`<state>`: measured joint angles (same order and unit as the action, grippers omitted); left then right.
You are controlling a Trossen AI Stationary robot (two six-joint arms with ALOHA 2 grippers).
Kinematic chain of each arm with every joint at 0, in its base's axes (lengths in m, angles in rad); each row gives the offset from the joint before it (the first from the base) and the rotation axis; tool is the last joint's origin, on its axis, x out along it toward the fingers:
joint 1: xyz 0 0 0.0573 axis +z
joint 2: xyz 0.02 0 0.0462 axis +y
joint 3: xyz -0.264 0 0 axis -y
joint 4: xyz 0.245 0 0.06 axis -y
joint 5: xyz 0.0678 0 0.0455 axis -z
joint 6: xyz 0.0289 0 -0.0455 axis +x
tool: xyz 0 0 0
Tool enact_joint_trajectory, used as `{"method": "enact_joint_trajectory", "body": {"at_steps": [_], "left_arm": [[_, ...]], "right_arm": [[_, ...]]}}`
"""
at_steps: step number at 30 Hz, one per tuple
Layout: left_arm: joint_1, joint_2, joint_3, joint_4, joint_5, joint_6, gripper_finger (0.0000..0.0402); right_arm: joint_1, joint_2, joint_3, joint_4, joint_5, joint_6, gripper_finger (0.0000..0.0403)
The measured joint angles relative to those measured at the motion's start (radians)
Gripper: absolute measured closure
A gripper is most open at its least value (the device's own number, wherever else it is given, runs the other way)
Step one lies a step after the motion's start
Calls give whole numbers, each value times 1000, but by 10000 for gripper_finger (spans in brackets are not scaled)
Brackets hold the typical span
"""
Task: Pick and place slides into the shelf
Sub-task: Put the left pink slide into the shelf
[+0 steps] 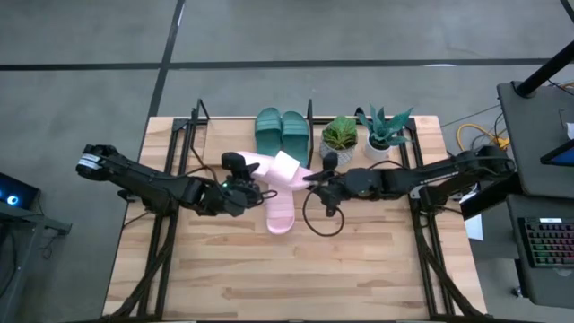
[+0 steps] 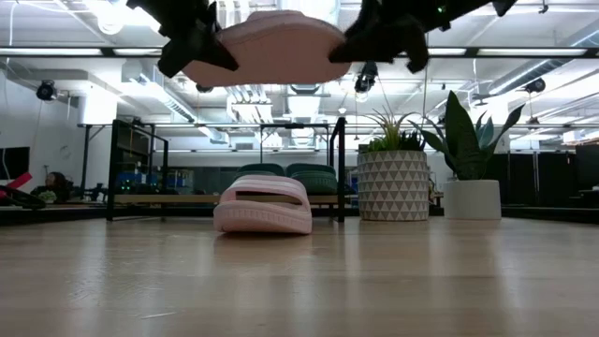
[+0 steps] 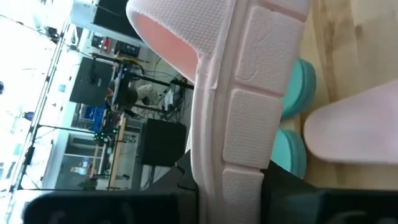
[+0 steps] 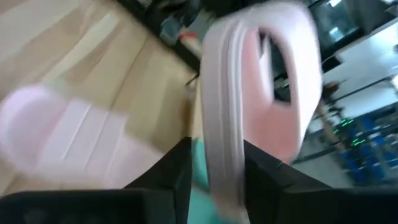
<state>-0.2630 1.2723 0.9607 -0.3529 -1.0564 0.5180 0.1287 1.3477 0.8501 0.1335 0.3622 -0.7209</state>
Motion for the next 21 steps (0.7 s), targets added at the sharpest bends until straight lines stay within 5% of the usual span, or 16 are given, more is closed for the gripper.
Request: {"method": "enact_joint_trajectory", "body": {"at_steps": [8,21], "left_arm": [[0,-12,-10,-57,98,-7,359],[0,53,-12,22,137,30,359]], "right_arm": [[0,-108,-2,-206,-95,76,286],[0,-171,-2,-100,-238,-66,295]]}}
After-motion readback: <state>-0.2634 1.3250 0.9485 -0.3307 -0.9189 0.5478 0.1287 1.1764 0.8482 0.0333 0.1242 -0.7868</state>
